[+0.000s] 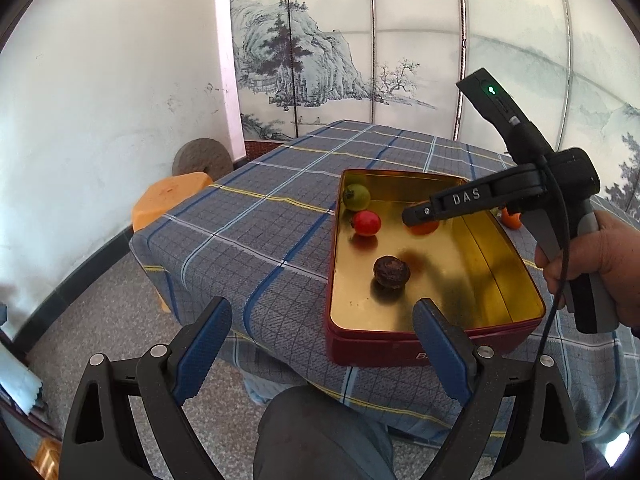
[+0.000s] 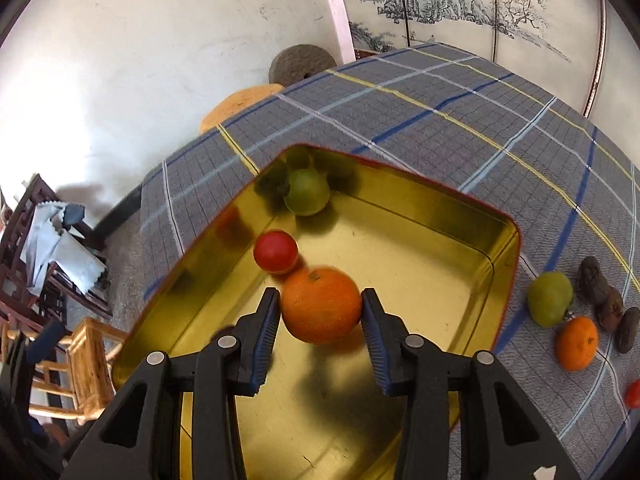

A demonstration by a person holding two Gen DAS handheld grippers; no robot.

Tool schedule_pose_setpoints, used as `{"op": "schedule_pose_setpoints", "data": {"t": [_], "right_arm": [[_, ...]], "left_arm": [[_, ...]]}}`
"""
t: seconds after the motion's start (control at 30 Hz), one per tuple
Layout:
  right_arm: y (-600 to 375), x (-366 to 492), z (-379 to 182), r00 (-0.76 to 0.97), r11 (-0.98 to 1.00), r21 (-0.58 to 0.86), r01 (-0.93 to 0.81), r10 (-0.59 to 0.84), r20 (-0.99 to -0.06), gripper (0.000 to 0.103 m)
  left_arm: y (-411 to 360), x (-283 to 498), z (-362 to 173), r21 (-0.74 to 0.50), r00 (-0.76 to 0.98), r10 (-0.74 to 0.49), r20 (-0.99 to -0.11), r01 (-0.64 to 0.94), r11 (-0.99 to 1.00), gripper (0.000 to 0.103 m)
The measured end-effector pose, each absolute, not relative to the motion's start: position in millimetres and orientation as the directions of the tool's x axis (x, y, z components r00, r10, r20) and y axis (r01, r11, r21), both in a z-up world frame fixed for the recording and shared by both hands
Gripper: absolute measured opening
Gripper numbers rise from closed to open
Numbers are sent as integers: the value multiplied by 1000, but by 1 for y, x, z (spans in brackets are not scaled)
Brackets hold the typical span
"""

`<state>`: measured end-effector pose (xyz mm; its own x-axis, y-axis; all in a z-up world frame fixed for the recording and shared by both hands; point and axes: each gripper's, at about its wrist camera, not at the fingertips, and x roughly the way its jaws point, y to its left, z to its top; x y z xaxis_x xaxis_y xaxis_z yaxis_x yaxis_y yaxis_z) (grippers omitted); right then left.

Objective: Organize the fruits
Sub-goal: 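Lower the mandarin orange into the tin and open the right gripper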

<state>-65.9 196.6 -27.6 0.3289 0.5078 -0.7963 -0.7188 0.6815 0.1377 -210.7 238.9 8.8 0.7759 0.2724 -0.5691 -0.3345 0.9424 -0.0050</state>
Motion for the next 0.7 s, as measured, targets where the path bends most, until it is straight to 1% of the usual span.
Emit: {"op": "schedule_pose_setpoints", "data": {"t": [0.07,0.13,0.2,0.23,0.27,0.3,0.33,0.4,0.5,0.57,0.6,0.67,0.7], "right_arm": [[193,-67,-21,328,676,180,-715,552,-767,42],[189,-68,-13,349,677,199,-708,581,-735,52],[182,-72,-5,369,675,218,-705,611,-700,57],[175,-74,0,381,675,230,-701,628,-679,63],[166,-78,4,396,677,240,-696,640,-659,67],[159,-80,7,408,680,244,-692,646,-645,74],[147,-85,10,432,687,242,-685,651,-625,78],[125,-91,11,474,711,228,-665,638,-607,83],[75,-99,7,560,780,205,-592,581,-590,96],[44,-100,2,577,799,224,-558,568,-587,99],[24,-98,-2,579,816,228,-531,545,-606,99],[-7,-96,-10,597,862,189,-470,468,-651,99],[-27,-95,-14,617,892,145,-429,406,-674,99]], "left_arm": [[238,-211,9,-3,775,272,-570,-333,943,92],[238,-212,9,-3,773,271,-574,-332,943,92],[238,-211,9,0,772,269,-576,-329,944,92],[237,-211,10,3,771,271,-576,-330,944,92],[236,-212,11,6,771,272,-576,-328,945,92],[237,-211,11,6,771,270,-576,-327,945,92],[235,-211,11,11,771,271,-576,-324,946,92],[231,-210,12,21,771,272,-575,-318,948,92],[225,-211,15,36,774,272,-571,-308,951,92],[220,-210,18,47,779,272,-565,-299,953,92],[216,-210,19,53,781,271,-563,-293,955,92],[208,-208,23,71,786,266,-557,-275,959,92],[204,-208,24,80,790,264,-554,-266,961,92]]}}
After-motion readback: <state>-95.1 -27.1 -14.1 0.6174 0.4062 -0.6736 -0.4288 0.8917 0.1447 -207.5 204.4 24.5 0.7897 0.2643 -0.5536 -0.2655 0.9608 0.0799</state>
